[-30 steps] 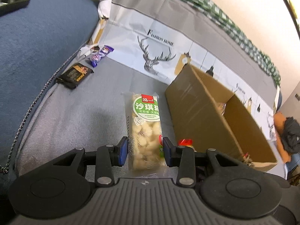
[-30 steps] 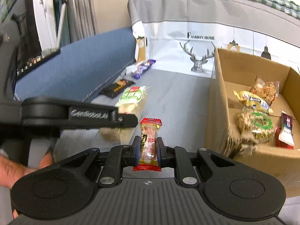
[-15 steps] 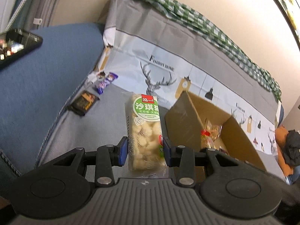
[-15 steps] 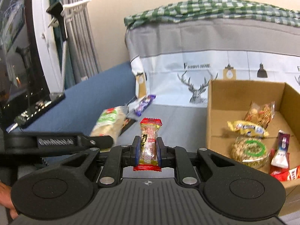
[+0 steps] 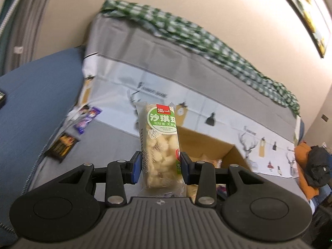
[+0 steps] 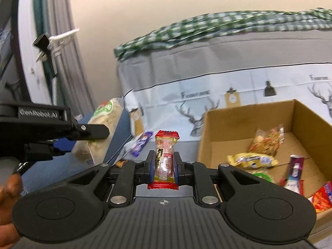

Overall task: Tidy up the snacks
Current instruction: 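Carry the peanut snack and red-capped stick over the box with both tools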

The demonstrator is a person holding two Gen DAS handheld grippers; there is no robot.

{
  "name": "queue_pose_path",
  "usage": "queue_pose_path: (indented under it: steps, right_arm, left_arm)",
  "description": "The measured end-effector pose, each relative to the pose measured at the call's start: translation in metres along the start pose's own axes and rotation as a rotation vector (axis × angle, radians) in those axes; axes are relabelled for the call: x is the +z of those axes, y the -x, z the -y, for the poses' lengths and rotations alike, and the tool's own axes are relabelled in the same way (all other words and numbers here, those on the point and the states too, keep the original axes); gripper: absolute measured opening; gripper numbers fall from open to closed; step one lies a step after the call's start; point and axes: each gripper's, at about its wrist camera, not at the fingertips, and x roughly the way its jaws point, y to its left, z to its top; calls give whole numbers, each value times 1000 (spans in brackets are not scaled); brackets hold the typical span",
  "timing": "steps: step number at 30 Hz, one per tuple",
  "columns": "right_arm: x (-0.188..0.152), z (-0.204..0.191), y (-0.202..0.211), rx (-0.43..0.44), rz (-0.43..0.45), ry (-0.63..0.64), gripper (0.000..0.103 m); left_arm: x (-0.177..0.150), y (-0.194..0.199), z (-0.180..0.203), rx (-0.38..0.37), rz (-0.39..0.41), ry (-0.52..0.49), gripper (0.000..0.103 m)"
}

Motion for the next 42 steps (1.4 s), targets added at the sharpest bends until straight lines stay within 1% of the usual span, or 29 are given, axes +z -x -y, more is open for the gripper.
queue_pose_path:
  steps: [9,13,18,27,32,39,40,41,42]
  right_arm:
    - [11,44,1,-91,36,-142,17]
    - [14,61,2,-133,58,-190,17]
    - [17,80,7,-189,89,-244,17]
    - [22,122,15,-314,145,-369,17]
    - [20,132,19,-332,164,-393,17]
    - [22,133,20,-325,175,-387,18]
    - [22,132,20,-322,172,-381,21]
    - [23,131,19,-324,166,-373,22]
    - [23,129,18,-332,161,-362,25]
  left_arm:
    - [21,-18,58,-87,18,-57,43]
    - [24,-26,76,-104,20,-80,43]
    - [23,-42,92,-121,-1,-93,43]
    - [25,-66,129,-175,-5,-122,43]
    - [18,-72,145,-200,-12,-149,43]
    - [13,-79,149,-206,-34,-149,43]
    - [14,-80,149,-203,-40,-149,44]
    - [15,-81,150,-197,-46,-147,50]
    - [15,-82,149,-198,-49,-142,54]
